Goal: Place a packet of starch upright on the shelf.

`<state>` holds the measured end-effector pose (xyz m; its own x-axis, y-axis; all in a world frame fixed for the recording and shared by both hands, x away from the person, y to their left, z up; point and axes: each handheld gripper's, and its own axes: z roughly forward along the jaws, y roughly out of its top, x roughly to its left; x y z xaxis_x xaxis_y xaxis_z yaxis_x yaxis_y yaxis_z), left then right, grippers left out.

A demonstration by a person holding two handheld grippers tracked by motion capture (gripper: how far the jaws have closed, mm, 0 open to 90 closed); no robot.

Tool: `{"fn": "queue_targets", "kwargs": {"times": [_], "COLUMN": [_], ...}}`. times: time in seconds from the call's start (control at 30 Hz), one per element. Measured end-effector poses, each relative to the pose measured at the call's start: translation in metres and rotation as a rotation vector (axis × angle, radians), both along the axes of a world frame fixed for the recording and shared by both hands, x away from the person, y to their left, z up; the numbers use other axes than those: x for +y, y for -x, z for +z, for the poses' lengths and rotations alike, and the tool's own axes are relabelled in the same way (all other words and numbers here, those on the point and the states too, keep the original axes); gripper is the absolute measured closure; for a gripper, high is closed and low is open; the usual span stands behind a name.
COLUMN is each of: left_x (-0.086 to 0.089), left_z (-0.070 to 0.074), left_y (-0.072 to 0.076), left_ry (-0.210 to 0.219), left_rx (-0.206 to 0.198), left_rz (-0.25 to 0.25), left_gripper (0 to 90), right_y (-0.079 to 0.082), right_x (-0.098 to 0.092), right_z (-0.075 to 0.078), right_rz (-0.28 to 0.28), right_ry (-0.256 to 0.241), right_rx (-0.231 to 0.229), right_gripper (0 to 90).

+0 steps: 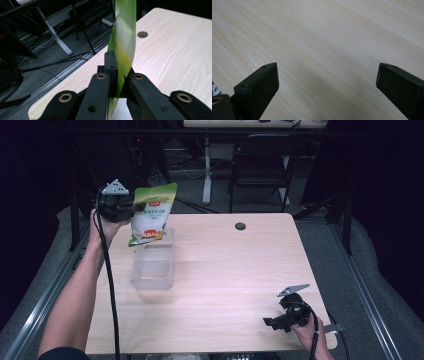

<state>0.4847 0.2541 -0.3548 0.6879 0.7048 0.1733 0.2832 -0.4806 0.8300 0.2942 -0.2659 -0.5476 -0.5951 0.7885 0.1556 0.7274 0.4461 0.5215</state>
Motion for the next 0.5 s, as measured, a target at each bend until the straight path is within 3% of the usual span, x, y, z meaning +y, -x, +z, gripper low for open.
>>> {"fn": "queue_targets", "kwargs": {"times": [0.07, 0.33, 0.5], "left_x": [-0.001, -0.001, -0.006], "left_z": [-0.003, -0.017, -0.028], "left_y": [-0.002, -0.009, -0.015], "left_ry": [-0.025, -0.040, -0.074], "left_rx": [-0.001, 0.000, 0.008], "left_rz": [-0.008, -0.021, -0.026], "left_gripper": [89.7, 89.7, 89.7], "right_y": [0.000, 0.000, 0.000], "right_x": [0.000, -0.001, 0.000], "right_z": [0.000, 0.000, -0.002], "right_rz": [-0.003, -0.007, 0.001], "right_ry": [0.002, 0.001, 0.002], "right_rx": [-0.003, -0.001, 0.004], "right_gripper": [4.0, 4.0, 3.9]}}
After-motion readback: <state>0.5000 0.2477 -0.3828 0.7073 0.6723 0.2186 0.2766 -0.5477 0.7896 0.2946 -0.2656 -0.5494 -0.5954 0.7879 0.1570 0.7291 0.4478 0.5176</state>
